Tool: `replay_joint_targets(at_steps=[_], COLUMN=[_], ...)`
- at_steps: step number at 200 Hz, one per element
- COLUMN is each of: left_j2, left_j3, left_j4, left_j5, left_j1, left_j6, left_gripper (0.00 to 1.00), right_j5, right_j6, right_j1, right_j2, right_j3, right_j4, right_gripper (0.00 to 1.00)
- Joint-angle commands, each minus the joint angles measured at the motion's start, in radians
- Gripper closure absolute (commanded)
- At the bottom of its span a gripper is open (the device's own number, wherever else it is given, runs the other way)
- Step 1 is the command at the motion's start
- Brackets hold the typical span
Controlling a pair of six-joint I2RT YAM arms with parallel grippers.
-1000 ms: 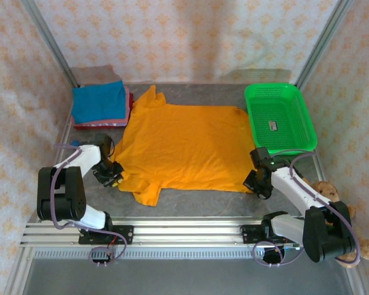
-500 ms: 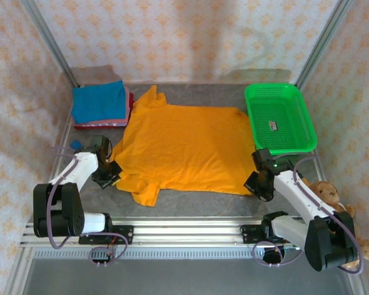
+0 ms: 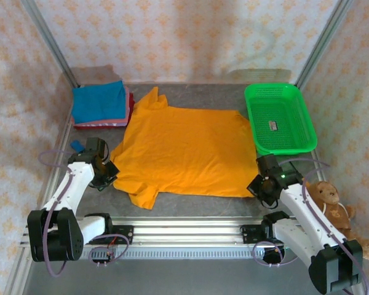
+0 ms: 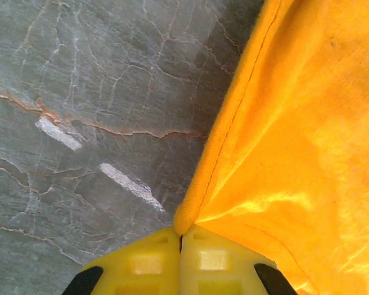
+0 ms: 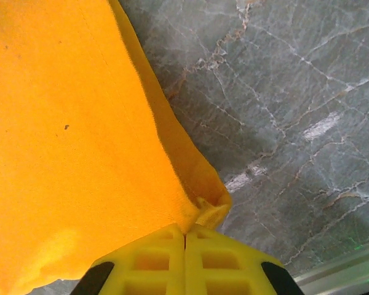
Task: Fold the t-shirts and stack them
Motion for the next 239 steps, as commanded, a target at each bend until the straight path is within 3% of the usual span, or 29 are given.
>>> replay_joint_targets(at_steps=[1, 57, 163, 239], left_j2=[-0.005, 0.201, 0.520, 0.628], left_j3=[0.028, 0.207, 0.523, 0.663], left_j4=[-0.050, -0.075, -0.143, -0.224], left_j5=[-0.018, 0.046, 0.042, 0.026], left_j1=[0.009, 0.008, 0.010, 0.010], left_j6=[-0.004, 0.071, 0.175, 0.222], left_gripper=[1.00, 1.00, 1.00, 1.00], right_j5=[0.034, 0.037, 0.130, 0.230], right_j6=[0.015, -0.063, -0.135, -0.233], right_j1=[0.007, 0.004, -0.012, -0.015], right_j2=[-0.004, 0.160, 0.405, 0.573], right_j3=[0.043, 0.170, 0.329, 0.434], right_j4=[-0.054, 0.004, 0.045, 0.047], right_gripper=[1.00, 1.00, 1.00, 1.00])
